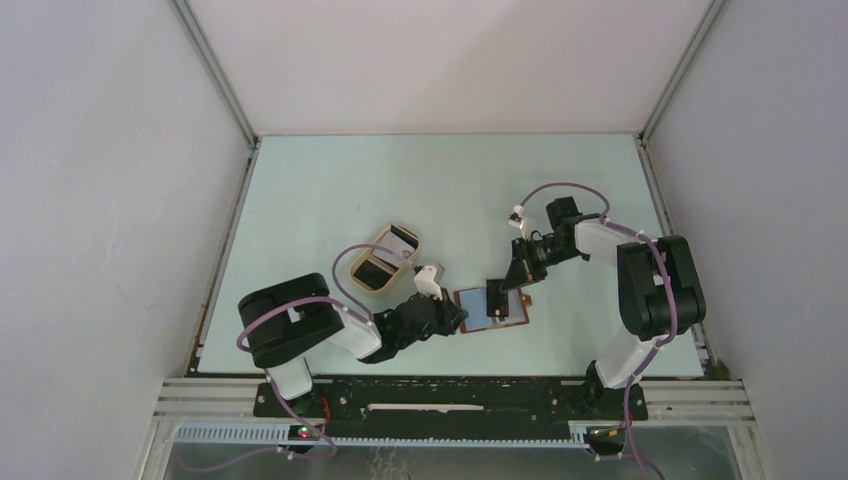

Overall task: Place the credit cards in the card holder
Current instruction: Insert the credit card into the card holder.

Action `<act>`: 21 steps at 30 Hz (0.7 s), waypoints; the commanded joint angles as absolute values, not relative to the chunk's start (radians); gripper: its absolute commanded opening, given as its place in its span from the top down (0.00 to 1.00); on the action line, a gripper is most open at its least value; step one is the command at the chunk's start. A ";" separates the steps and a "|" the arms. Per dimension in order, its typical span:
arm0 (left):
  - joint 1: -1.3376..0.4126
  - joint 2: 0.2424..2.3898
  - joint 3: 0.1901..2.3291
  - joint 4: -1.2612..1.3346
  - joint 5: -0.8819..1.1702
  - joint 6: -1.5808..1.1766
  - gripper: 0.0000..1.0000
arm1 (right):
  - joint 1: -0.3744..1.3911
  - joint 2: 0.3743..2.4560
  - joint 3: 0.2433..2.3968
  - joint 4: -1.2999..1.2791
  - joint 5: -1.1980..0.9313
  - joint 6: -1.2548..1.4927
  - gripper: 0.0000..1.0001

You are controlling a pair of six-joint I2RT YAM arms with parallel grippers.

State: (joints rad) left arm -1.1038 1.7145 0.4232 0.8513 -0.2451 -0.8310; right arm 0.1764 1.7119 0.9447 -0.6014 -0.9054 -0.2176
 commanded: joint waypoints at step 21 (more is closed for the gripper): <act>-1.109 1.692 0.448 0.828 -0.281 -0.830 0.97 | 0.169 1.781 0.999 -0.644 -0.902 -0.190 1.00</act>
State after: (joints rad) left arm -1.1042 1.7145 0.4232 0.8509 -0.2516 -0.8310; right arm 0.1715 1.7718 0.9699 -0.6224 -0.9142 -0.2016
